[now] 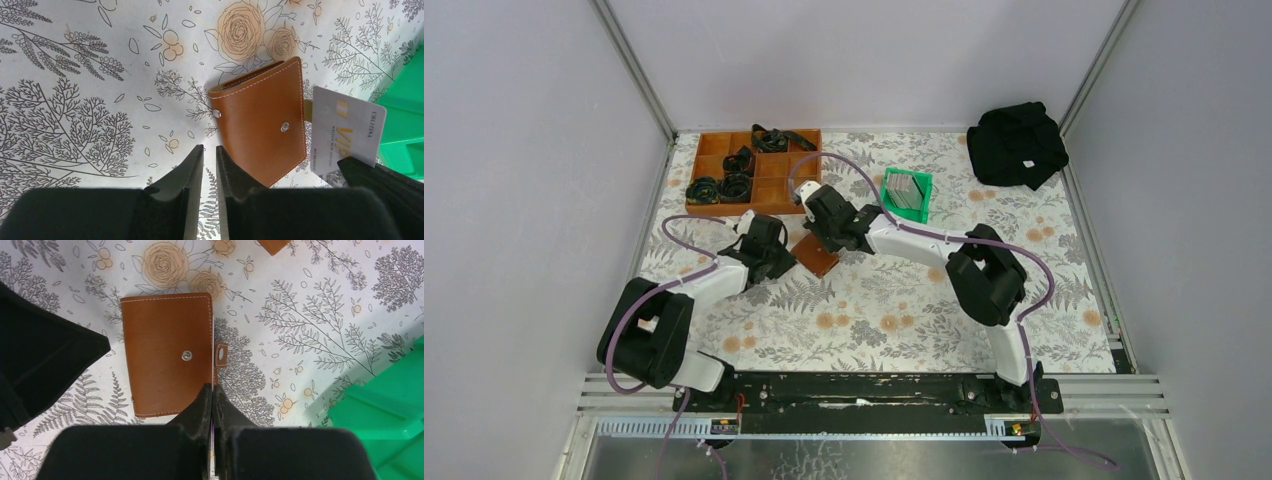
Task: Put the credit cards into the card holder
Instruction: Open the card holder at the center of the board.
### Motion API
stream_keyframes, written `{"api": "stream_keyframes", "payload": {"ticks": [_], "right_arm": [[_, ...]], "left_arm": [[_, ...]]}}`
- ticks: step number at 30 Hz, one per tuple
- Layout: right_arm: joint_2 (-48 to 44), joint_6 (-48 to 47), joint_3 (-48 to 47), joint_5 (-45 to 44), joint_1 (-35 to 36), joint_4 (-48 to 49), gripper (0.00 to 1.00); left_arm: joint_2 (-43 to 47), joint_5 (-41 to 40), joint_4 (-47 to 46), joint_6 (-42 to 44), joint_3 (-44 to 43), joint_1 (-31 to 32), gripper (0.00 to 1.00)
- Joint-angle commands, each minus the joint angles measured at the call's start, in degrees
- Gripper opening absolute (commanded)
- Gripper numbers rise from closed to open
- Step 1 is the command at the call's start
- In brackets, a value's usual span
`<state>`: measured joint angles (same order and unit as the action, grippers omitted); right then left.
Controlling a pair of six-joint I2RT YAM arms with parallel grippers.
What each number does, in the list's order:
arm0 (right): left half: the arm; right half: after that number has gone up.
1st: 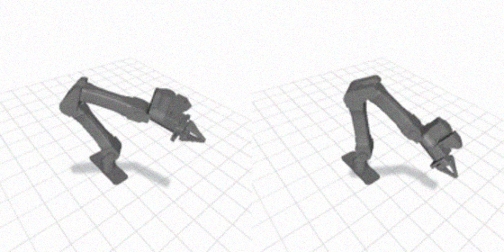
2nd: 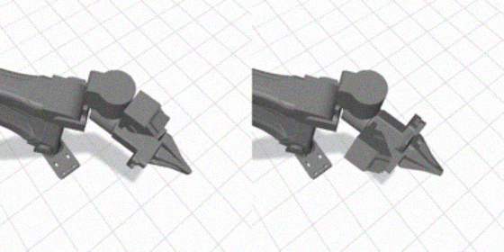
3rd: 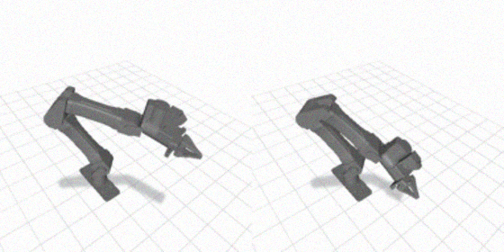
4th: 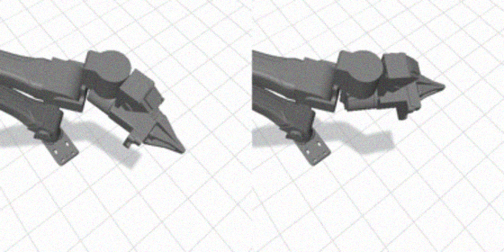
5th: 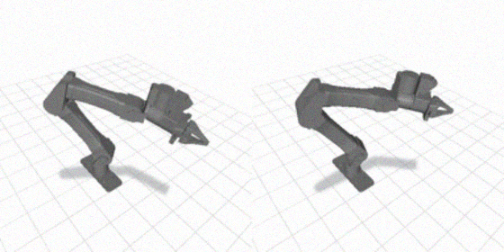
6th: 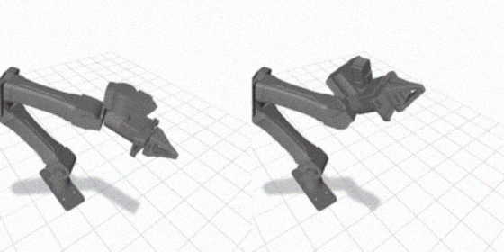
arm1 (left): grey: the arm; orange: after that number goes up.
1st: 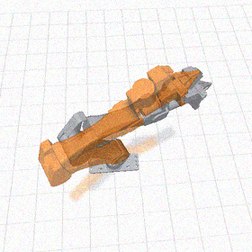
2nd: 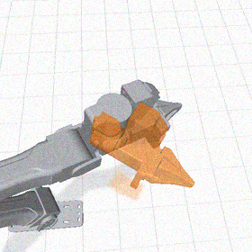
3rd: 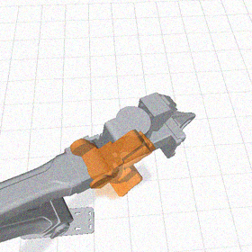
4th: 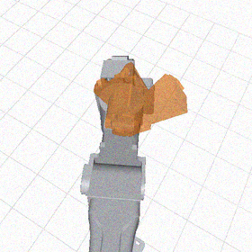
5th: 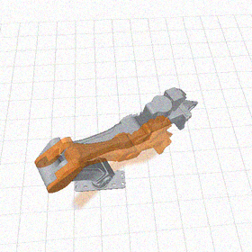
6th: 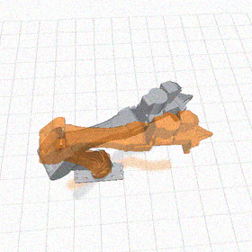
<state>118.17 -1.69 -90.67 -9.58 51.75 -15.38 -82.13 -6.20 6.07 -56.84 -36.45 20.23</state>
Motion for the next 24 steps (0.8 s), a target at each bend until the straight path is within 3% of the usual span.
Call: {"api": "stream_keyframes", "payload": {"ticks": [1,9,24], "right_arm": [[-2.1,-0.8,0.1,-1.8,-1.7,2.4,0.00],[-1.7,0.6,1.1,3.2,-4.8,2.5,0.00],[0.4,12.0,4.8,28.7,-13.3,8.0,0.00]], "left_arm": [[-0.7,-1.0,-2.3,1.1,-0.6,0.3,0.22],[-1.7,-0.5,-2.3,1.1,-0.6,0.3,0.22],[-2.7,-0.7,-1.1,2.4,-0.9,0.4,0.22]]}}
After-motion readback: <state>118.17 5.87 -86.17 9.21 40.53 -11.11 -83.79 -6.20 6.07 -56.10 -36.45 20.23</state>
